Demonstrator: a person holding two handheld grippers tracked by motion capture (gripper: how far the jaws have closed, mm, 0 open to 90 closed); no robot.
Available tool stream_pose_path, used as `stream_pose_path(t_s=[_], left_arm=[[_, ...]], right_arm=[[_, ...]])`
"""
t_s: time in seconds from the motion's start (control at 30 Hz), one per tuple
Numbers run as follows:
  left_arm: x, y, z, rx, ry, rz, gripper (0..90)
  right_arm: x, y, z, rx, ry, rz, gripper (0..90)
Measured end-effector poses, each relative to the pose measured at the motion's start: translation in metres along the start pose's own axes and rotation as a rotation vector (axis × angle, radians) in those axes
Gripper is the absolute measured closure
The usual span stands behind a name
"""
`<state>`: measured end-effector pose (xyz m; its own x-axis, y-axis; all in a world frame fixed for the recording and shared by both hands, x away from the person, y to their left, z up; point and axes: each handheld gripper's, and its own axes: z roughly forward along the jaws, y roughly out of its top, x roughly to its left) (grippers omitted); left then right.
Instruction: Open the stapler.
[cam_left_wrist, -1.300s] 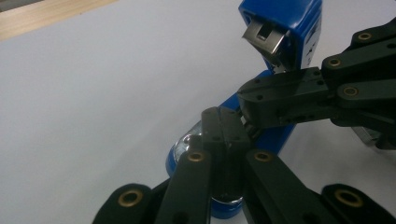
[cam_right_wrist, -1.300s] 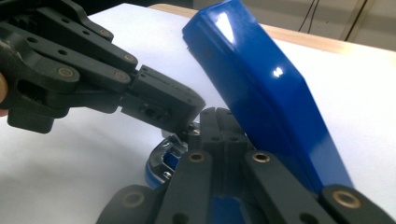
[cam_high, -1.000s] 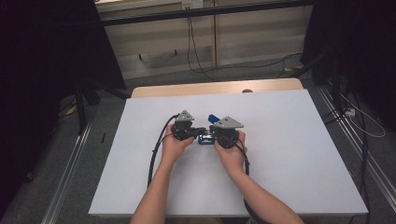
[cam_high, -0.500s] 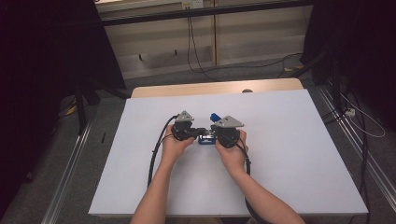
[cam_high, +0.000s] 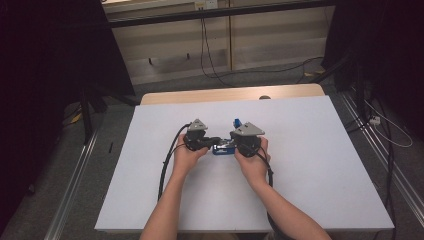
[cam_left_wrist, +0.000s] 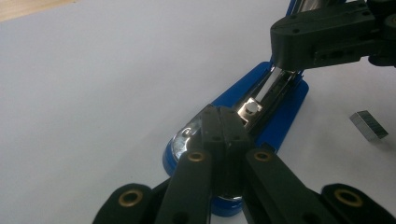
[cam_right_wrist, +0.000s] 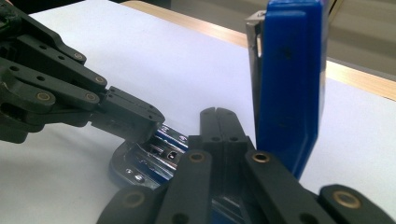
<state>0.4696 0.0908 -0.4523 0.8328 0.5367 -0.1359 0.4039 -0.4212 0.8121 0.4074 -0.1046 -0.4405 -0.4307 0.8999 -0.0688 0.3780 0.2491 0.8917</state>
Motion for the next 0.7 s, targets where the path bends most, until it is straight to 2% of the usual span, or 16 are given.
stream_pose_path(t_s=[0.17,0.3,0.4,0.53,0.67,0.7], left_arm=[[0.000,0.000,0.000,-0.002,0.001,0.001,90.0],[0.000,-0.001,0.000,-0.003,0.003,0.003,90.0],[0.000,0.000,0.000,-0.001,0.005,0.007,90.0],[-0.001,-0.001,0.000,-0.004,0.003,0.006,90.0],[-0.001,-0.001,0.000,-0.006,0.007,0.005,90.0],[-0.001,-0.001,0.000,-0.005,0.007,0.007,90.0]], right_arm=[[-0.004,0.000,-0.002,0.003,-0.013,-0.018,90.0],[-0.007,0.000,-0.005,0.005,-0.006,-0.008,90.0],[-0.006,-0.001,-0.006,0.006,-0.013,-0.030,90.0],[-0.006,-0.001,-0.007,0.006,-0.012,-0.027,90.0],[-0.007,-0.001,-0.010,0.012,-0.044,-0.064,90.0],[-0.009,-0.002,-0.010,0.013,-0.039,-0.052,90.0]])
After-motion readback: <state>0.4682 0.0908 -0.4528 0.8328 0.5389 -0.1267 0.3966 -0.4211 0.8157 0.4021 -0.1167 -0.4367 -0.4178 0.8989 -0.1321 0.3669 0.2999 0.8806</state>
